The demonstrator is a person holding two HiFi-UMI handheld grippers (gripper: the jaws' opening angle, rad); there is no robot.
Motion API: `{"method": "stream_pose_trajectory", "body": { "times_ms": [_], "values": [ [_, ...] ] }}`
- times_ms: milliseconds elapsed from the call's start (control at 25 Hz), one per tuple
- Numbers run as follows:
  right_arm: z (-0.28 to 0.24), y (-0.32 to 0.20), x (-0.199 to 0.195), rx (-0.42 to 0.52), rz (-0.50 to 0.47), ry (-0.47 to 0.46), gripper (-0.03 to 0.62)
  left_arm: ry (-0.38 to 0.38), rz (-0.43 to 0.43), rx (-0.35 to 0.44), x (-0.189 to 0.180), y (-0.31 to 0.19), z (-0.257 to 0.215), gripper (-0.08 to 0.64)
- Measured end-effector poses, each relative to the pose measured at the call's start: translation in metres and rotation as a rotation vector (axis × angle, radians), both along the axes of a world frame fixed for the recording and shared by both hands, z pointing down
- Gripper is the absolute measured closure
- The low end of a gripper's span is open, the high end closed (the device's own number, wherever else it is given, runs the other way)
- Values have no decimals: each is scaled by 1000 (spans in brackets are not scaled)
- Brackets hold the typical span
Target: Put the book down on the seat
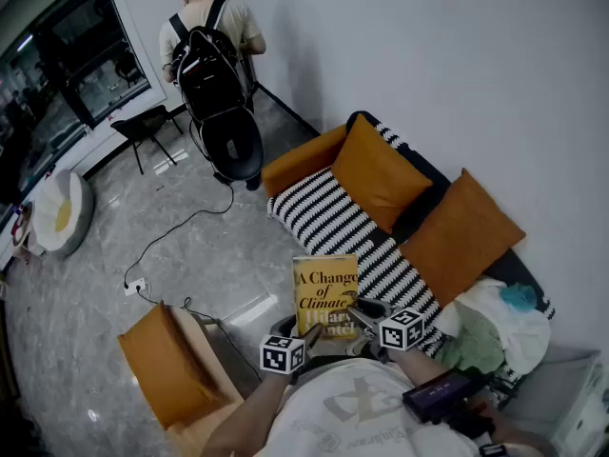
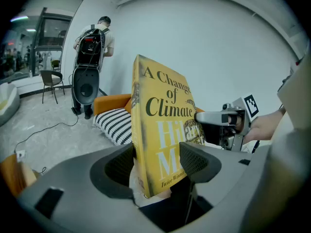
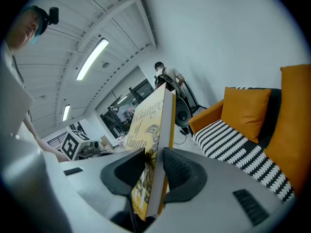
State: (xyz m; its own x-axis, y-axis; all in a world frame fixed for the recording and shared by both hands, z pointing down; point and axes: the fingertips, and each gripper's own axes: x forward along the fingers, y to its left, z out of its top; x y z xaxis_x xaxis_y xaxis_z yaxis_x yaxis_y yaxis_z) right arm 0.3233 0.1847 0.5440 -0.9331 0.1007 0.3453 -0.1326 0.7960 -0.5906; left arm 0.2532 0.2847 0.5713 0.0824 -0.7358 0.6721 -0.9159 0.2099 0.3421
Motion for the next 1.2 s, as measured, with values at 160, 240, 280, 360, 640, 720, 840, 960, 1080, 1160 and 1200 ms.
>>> {"method": "stream_pose_trajectory", "body": {
  "times_ms": [160, 240, 280, 360, 640, 720, 840, 960, 1080, 1160, 1200],
  "values": [
    [-1, 11, 13, -22, 34, 6, 463, 19, 26, -10, 11, 9, -1, 256],
    [-2, 15, 16, -18, 41, 9, 463, 26, 35, -12, 13, 14, -1, 256],
    [-3, 16, 15, -13, 43, 7, 463, 27, 37, -11, 13, 15, 0, 256],
    [-6, 15, 14, -12, 47, -11, 463, 26, 35, -3, 12, 14, -1, 256],
    [-10, 8, 12, -6, 27, -54, 465, 15, 25, 15, 11, 7, 0, 258],
    [-13, 7, 12, 1, 18, -53, 465, 11, 17, 17, 11, 6, -3, 258],
    [-19, 6, 10, 2, 8, -52, 465, 0, 12, 18, 10, 5, -11, 259],
    [-17, 11, 5, 5, -6, -51, 465, -10, 3, 23, 4, 11, -11, 259],
    [-15, 22, -19, 8, -24, -47, 465, -2, -13, 27, -18, 23, -7, 259],
    [-12, 23, -33, 5, -37, -45, 465, 3, -22, 20, -30, 26, -5, 259],
    [-11, 22, -38, 2, -44, -45, 465, 4, -26, 14, -35, 25, -3, 259]
  ]
}}
